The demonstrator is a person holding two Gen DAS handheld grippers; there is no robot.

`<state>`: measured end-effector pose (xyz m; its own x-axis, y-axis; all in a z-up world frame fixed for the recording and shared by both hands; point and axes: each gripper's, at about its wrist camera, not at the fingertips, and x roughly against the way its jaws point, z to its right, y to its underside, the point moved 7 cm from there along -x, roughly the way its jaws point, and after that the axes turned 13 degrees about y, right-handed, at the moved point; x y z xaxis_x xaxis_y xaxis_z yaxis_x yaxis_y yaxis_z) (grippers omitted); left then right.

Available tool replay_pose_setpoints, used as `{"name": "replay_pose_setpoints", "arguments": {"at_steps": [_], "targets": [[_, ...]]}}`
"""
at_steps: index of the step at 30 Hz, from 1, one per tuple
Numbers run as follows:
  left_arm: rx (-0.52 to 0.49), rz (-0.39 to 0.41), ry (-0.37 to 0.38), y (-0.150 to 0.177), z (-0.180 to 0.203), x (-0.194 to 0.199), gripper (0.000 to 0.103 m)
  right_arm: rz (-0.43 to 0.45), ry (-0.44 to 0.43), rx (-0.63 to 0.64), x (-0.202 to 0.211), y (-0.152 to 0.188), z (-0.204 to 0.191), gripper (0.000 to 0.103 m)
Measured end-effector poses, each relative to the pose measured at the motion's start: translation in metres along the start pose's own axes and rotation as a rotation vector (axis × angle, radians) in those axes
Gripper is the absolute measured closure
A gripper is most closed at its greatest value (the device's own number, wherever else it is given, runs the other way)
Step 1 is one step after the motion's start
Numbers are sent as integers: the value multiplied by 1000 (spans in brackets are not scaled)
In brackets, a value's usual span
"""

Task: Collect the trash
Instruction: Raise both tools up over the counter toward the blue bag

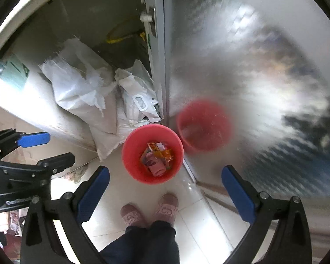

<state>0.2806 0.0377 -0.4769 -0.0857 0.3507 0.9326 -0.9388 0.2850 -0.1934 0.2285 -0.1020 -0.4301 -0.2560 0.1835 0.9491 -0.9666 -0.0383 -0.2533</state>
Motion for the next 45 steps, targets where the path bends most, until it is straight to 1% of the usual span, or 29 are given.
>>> {"name": "replay_pose_setpoints", "arguments": {"at_steps": [1,3,5,7,8,9,11,14,16,21,27,31,32,35,38,42,45], "targets": [[-2,6,-4,2,3,12,19,5,0,0,10,-1,1,1],[-7,24,-11,4,11,41,14,29,5,11,36,-4,3,1],[-11,37,-20,6,17,67,12,55,6,14,60,-7,6,1],[-25,48,-36,5,23,92,5,67,-3,8,86,-14,11,1],[-40,57,-57,4,27,106,0,71,-4,6,99,-18,14,1],[-54,66,-86,3,30,120,0,76,-6,3,112,-22,17,1],[-63,92,-104,0,35,146,0,103,-16,3,143,-31,22,1],[-57,138,-76,-8,43,181,0,160,-2,17,184,-45,29,1],[-60,167,-73,-14,49,202,0,190,8,11,207,-53,35,1],[-63,209,-74,-32,58,241,0,225,6,-8,241,-67,43,1],[-116,238,-76,-64,74,269,0,261,22,-26,255,-91,56,1],[-142,243,-82,-95,83,274,0,270,16,-29,255,-114,70,1],[-144,243,-74,-104,86,274,0,273,19,-26,255,-121,75,1],[-135,241,-35,-137,95,269,0,283,20,-12,253,-143,89,1],[-143,244,-48,-171,100,265,0,276,-2,-6,248,-165,105,1],[-171,243,-58,-224,114,259,0,270,1,-12,231,-204,134,1],[-186,225,-60,-264,124,248,0,260,-11,5,215,-232,153,1]]}}
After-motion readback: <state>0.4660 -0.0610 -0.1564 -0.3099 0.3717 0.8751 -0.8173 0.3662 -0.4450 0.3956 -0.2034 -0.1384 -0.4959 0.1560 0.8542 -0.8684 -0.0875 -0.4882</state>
